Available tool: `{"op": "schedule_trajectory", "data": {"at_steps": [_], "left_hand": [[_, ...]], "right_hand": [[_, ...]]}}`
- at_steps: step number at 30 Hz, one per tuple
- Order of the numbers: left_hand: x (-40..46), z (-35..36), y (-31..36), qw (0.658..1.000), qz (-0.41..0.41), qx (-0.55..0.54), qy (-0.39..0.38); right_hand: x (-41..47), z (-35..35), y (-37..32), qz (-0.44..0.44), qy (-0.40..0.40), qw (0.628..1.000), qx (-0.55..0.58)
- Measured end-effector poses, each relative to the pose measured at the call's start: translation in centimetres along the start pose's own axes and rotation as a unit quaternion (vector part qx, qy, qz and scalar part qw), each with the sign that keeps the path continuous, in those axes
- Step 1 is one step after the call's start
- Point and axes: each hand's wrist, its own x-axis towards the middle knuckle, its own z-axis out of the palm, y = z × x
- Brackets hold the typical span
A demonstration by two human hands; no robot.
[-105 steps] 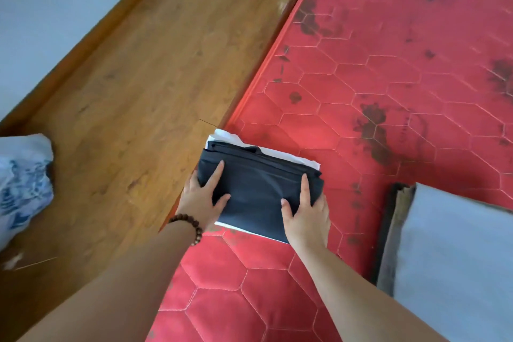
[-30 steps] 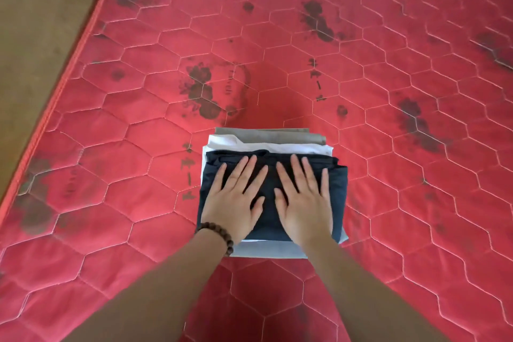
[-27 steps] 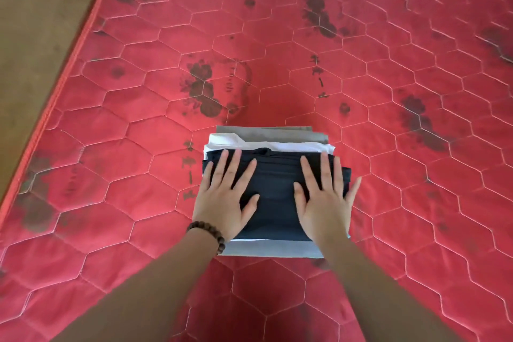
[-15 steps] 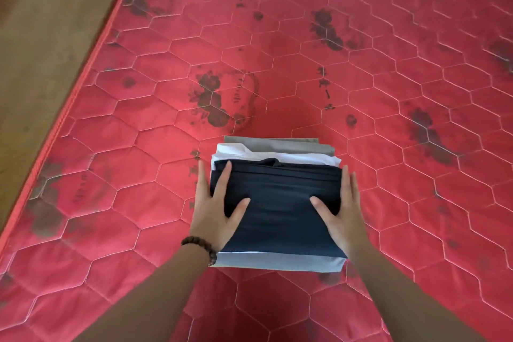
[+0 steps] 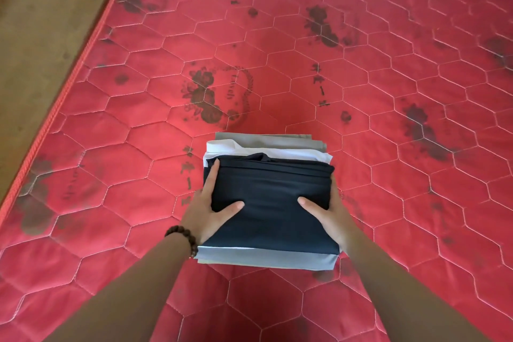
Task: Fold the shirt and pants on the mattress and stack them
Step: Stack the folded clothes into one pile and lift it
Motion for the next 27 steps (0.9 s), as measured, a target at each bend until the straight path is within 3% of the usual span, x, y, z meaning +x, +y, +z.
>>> {"op": "schedule_trajectory", "data": {"at_steps": [15, 21, 27], "left_hand": [[-5.8, 2.7, 0.9, 0.993, -0.022, -0.116, -0.025], [-9.9, 4.2, 4.6, 0.991, -0.006, -0.124, -0.041], [-13.9, 2.8, 14.6, 0.988, 0.045, -0.092, -0.115]], "right_hand": [[-4.8, -1.7, 3.7, -0.001, -0.018, 0.998, 0.058], [-11.4, -4.7, 2.1, -0.045, 0.044, 0.996, 0.065], [-21.3, -9.4, -4.3, -0.063, 0.131, 0.986, 0.081]]}}
